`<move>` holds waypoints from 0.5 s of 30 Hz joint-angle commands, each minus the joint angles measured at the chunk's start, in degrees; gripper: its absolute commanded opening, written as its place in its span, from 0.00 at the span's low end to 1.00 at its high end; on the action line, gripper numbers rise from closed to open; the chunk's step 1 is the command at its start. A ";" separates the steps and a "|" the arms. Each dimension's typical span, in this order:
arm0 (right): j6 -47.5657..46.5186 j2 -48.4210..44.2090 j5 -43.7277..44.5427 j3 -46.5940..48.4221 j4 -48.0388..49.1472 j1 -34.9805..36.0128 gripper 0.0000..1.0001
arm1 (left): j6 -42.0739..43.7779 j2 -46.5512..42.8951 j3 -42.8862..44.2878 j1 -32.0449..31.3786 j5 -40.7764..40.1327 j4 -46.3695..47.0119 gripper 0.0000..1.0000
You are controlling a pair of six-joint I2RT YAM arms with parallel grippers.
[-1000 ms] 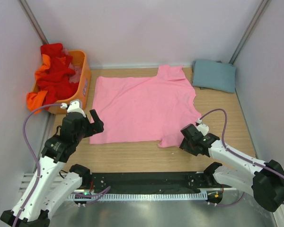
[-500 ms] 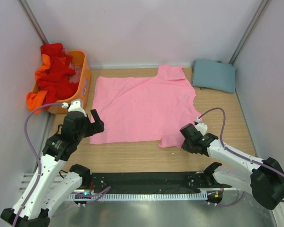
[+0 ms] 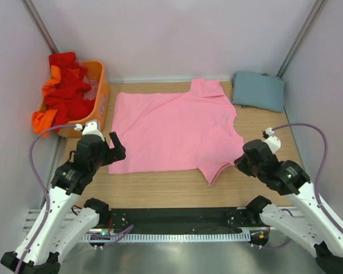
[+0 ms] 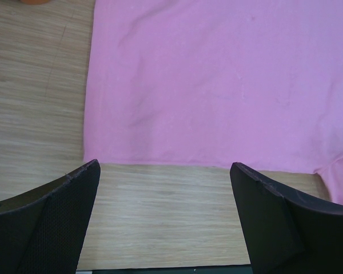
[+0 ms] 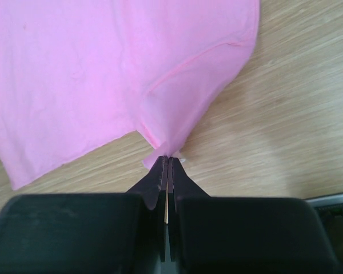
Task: Fold and stack the t-shirts
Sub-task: Flatten the tshirt out
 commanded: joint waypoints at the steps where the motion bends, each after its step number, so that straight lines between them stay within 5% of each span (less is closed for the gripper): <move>1: 1.91 -2.19 4.84 5.40 -10.56 0.38 0.01 | 0.06 -0.73 -0.04 0.05 -0.04 1.46 0.96; 11: 2.44 -7.64 -0.24 9.36 -16.55 0.38 0.02 | 0.32 -0.38 0.05 0.05 -0.04 1.54 0.96; 12: 1.74 -7.90 -1.29 9.63 -16.37 0.38 0.16 | 0.32 -0.38 0.05 0.05 -0.04 1.37 0.96; 13: 1.47 -7.99 -2.44 9.63 -16.11 0.38 0.60 | 0.23 -0.38 0.13 0.05 -0.04 1.19 0.96; 15: 0.94 -7.64 -3.94 9.46 -14.97 0.38 0.84 | -0.38 -0.20 0.31 0.05 -0.56 0.84 0.96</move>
